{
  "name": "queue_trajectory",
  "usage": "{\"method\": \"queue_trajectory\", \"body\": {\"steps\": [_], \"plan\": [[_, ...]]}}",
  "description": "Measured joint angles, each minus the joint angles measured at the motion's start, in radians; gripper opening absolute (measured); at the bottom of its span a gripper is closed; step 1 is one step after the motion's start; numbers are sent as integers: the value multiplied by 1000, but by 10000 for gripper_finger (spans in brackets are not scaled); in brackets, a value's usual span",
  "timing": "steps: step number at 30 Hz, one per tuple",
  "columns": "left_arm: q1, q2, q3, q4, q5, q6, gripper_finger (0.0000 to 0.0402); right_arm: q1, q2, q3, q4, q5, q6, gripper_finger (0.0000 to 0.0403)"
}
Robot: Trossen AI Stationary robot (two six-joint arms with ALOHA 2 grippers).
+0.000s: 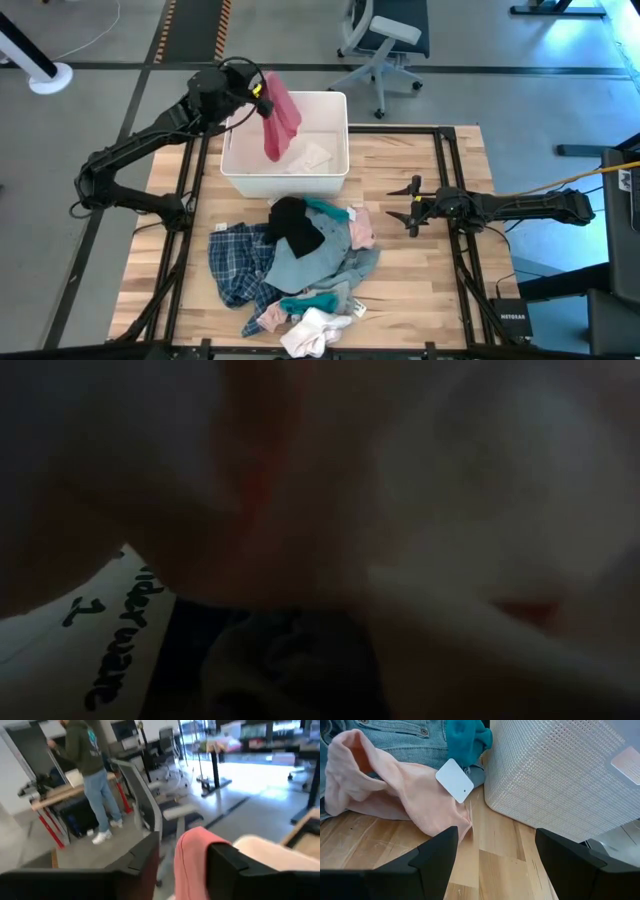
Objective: Sort clothes
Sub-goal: Put the pink underwear into the white bin
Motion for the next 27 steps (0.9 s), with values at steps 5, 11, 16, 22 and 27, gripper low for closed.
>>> {"method": "queue_trajectory", "body": {"steps": [5, 11, 16, 22, 27], "plan": [[-2, -1, 62, -259, 134, -64, 172, 0, 0, 0, 0, 0, 0, 286], [-38, -14, 162, -511, 238, -77, 184, 0, 0, 0, 1, 0, 0, 286], [-63, -55, 170, -563, 240, -104, 178, 0, 0, 0, 1, 0, 0, 286], [-61, -58, 170, -712, 238, -151, 176, 0, 0, 0, 1, 0, 0, 286], [-70, -58, 170, -791, 243, -174, 175, 0, 0, 0, 6, 40, 0, 286]]}}
